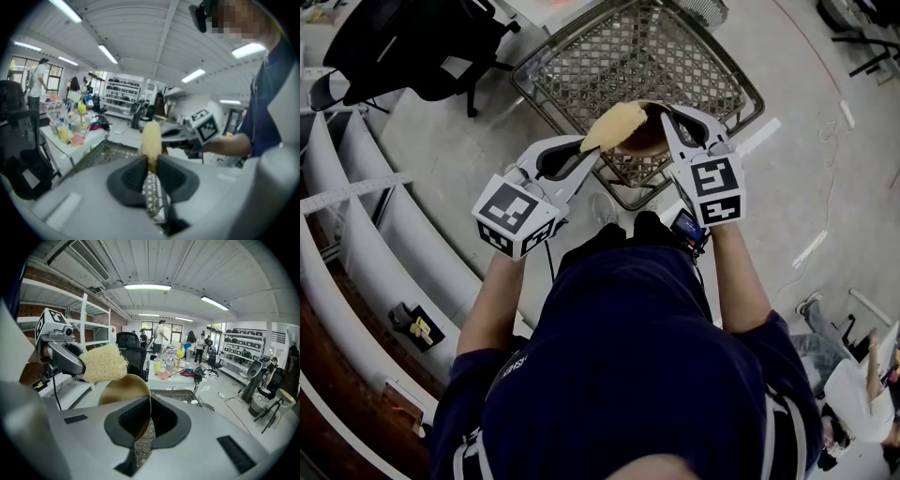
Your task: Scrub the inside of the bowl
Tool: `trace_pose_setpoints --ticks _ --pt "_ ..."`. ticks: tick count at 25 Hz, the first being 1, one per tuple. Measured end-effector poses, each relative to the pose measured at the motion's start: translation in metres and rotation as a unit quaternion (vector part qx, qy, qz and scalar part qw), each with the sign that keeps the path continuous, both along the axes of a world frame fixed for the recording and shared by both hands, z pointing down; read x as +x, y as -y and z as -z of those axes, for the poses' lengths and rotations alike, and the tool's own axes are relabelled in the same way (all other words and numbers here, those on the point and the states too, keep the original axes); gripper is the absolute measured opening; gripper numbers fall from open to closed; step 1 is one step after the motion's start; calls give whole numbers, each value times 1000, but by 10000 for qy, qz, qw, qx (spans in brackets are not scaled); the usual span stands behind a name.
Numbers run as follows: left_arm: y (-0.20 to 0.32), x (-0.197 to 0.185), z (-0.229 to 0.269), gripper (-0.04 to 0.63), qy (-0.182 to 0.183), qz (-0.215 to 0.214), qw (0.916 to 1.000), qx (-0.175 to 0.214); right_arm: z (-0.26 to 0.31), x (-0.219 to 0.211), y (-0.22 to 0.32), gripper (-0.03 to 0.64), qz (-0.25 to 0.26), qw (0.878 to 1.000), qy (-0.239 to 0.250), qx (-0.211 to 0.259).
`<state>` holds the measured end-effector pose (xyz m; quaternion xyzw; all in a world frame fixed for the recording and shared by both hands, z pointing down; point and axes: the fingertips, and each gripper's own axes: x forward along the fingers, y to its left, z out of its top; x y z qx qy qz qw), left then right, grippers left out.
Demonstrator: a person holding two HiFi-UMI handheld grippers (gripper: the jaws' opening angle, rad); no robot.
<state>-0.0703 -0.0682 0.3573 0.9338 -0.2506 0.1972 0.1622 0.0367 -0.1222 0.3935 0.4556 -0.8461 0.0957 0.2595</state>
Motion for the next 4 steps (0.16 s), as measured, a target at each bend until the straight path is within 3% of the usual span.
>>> trace_pose_setpoints --ticks 4 --pt "-3 -5 -1 54 -3 -4 10000 -2 0 -5 -3 14 -20 10000 23 -1"
